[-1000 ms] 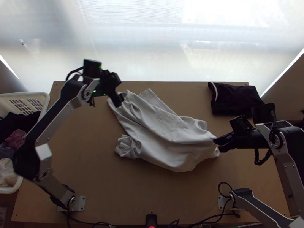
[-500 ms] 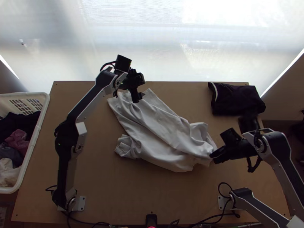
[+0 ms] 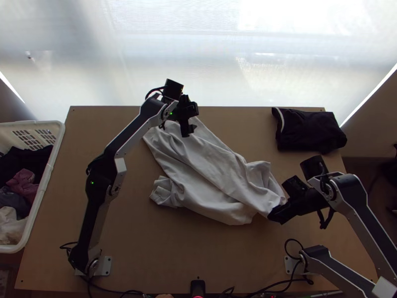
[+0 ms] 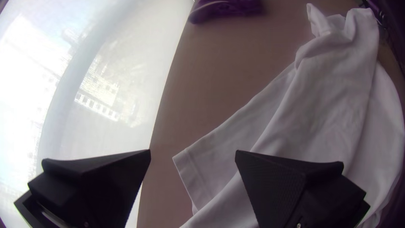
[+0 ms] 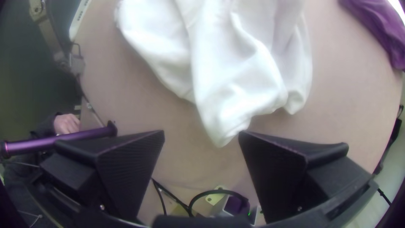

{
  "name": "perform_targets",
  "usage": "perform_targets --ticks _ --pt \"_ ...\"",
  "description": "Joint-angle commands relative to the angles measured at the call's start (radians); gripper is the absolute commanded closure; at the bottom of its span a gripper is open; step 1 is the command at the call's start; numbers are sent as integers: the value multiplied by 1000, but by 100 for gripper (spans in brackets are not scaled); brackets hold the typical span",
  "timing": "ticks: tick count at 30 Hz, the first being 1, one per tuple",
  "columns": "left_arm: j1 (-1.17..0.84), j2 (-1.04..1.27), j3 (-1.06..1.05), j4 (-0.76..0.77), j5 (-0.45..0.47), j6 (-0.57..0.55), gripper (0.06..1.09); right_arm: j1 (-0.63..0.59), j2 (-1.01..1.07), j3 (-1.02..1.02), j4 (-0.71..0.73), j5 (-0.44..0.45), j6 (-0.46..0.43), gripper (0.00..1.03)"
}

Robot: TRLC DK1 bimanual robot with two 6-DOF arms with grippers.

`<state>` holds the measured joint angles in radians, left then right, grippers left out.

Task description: Fold the t-shirt

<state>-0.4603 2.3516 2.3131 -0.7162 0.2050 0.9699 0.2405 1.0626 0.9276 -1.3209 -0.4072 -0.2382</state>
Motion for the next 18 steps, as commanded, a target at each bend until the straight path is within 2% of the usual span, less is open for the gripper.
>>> perform_targets --ticks 1,5,9,12,18 --pt "-11 8 6 -11 7 9 11 -72 -15 88 -6 8 8 17" --pt "-1 8 -6 -14 8 10 11 -156 19 205 3 10 16 17" --pt "6 14 -14 -14 8 20 11 -199 62 221 72 22 45 17" --pt "12 25 -14 -9 8 30 11 -193 97 208 146 68 74 17" --pt "26 28 -15 -8 10 29 11 -162 188 215 258 87 116 17"
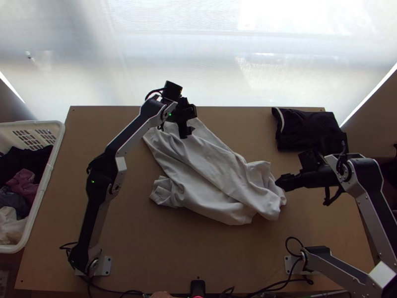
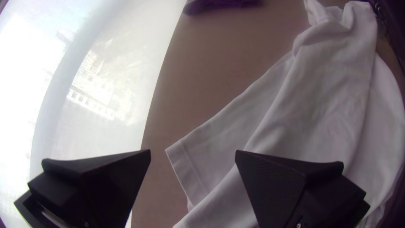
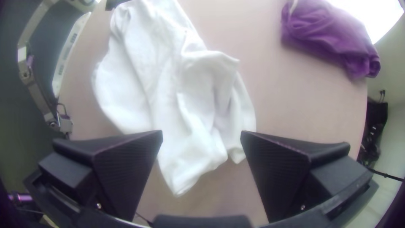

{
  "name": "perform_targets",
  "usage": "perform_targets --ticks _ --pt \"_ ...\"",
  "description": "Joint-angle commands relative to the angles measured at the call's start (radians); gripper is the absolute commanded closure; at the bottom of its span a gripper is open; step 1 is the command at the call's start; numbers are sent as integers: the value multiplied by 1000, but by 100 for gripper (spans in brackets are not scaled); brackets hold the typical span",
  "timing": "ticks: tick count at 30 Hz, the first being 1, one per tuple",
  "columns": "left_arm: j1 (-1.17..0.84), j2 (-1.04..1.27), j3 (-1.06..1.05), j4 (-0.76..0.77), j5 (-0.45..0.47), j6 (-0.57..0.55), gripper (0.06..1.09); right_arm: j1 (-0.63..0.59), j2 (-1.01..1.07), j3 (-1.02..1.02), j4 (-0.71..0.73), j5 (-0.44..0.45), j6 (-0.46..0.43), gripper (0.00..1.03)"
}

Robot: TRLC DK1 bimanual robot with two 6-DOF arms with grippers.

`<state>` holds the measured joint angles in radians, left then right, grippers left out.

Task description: Fold the t-shirt

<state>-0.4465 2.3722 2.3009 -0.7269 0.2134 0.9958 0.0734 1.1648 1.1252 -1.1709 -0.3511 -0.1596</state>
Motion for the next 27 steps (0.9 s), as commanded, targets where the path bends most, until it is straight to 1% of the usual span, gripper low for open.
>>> perform_targets --ticks 1,7,13,18,21,24,27 --pt "12 9 -3 3 1 3 11 11 104 18 122 37 35 17" --pt "8 9 -6 6 3 4 11 66 185 -8 168 60 28 17" --pt "8 7 -14 6 4 4 11 126 205 -107 203 101 22 17" --pt "12 4 -17 6 6 4 11 163 223 -189 215 110 2 17" --pt "15 1 -17 6 6 6 11 246 225 -248 205 143 -11 17" --pt "20 -2 -17 6 6 9 11 324 207 -278 163 143 -21 18" --pt "26 -7 -17 4 4 12 11 382 193 -283 86 141 -31 18"
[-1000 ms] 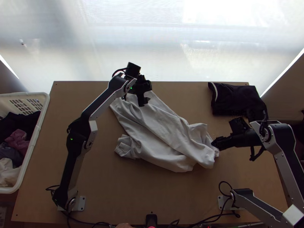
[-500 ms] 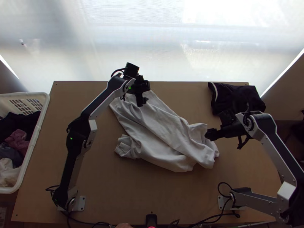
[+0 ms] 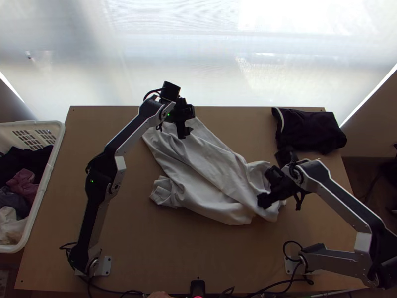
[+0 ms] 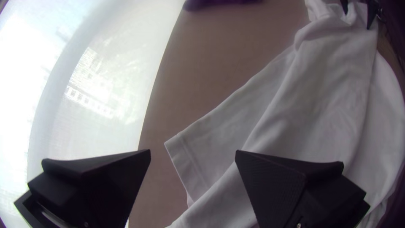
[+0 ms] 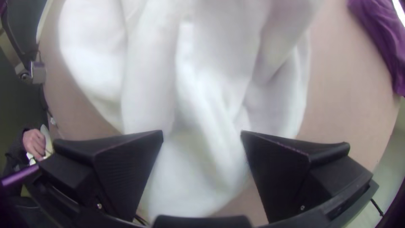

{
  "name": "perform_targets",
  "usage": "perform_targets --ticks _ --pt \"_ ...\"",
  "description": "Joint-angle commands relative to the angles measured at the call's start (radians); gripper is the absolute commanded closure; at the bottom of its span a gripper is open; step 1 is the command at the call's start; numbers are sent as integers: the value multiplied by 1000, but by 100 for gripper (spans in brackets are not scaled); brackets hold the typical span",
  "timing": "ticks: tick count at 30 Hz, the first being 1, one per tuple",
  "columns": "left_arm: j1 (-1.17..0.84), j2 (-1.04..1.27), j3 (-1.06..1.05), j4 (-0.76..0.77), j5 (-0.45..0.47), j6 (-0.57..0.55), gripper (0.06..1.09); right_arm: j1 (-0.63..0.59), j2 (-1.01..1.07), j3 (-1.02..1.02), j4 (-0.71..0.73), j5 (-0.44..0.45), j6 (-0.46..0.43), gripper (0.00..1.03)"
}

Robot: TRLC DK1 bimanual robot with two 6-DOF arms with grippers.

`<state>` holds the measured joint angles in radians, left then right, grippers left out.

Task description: Fold the t-shirt

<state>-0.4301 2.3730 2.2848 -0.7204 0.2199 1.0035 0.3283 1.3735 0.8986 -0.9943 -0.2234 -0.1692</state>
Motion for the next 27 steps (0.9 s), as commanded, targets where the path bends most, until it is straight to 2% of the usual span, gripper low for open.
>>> perform_targets --ticks 1,9,14,22,27 --pt "11 -9 -1 -2 -2 7 11 140 -25 -56 -112 13 -27 18" --pt "10 -12 -1 -5 -1 14 11 146 -62 -38 -141 13 -29 18" --pt "5 -21 -2 -10 -2 9 11 101 -85 39 -198 15 -33 17" --pt "2 -20 -4 -7 -2 15 11 -20 -177 140 -277 12 -67 17" --pt "-4 -20 -7 -7 -1 7 11 -176 -149 195 -247 12 -78 17"
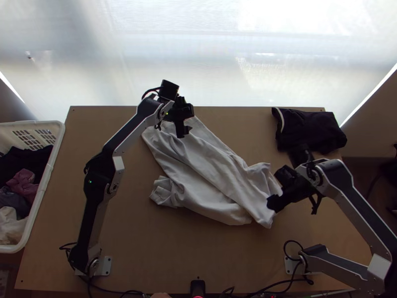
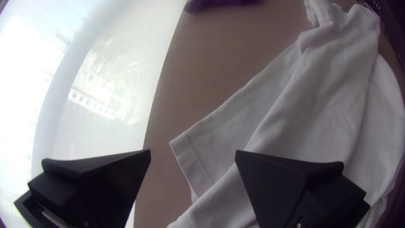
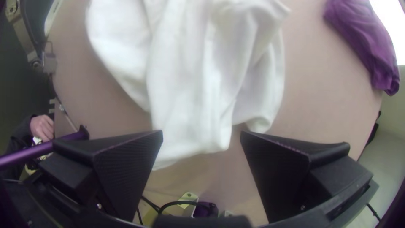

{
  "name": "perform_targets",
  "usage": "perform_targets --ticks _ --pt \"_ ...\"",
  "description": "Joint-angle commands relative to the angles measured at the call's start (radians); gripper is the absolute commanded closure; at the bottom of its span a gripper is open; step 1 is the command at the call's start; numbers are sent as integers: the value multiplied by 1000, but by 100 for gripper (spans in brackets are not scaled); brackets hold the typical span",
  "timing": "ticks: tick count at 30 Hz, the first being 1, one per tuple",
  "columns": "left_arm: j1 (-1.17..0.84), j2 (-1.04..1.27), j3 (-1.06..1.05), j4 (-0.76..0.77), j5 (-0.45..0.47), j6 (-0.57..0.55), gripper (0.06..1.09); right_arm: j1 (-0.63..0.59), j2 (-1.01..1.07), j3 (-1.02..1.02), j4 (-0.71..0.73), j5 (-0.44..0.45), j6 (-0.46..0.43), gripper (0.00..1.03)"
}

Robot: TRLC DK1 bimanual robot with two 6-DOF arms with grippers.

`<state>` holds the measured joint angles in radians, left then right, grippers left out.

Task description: Fold the t-shirt

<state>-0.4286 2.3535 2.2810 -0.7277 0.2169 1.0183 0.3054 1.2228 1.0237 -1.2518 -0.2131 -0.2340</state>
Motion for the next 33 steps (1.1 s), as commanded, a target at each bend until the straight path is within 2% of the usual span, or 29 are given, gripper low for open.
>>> perform_targets --ticks 1,10,14,23,24,26,28,33 --pt "-7 0 -5 1 1 -7 11 -177 23 70 29 1 -11 18" --pt "-4 -10 -8 -9 1 -7 11 -183 185 96 200 0 30 19" --pt "1 -14 -8 -12 1 -9 11 -140 248 99 244 -2 47 24" --pt "8 -20 -17 -18 1 -11 11 -28 342 55 311 -2 73 25" --pt "8 -22 -23 -18 1 -11 11 -17 346 52 313 -2 73 26" --pt "8 -25 -26 -18 1 -11 11 -5 346 47 315 -2 73 38" --pt "10 -28 -28 -18 1 -12 11 -2 342 36 315 -3 71 44" --pt "14 -33 -32 -18 1 -11 11 12 330 -37 304 -3 65 45"
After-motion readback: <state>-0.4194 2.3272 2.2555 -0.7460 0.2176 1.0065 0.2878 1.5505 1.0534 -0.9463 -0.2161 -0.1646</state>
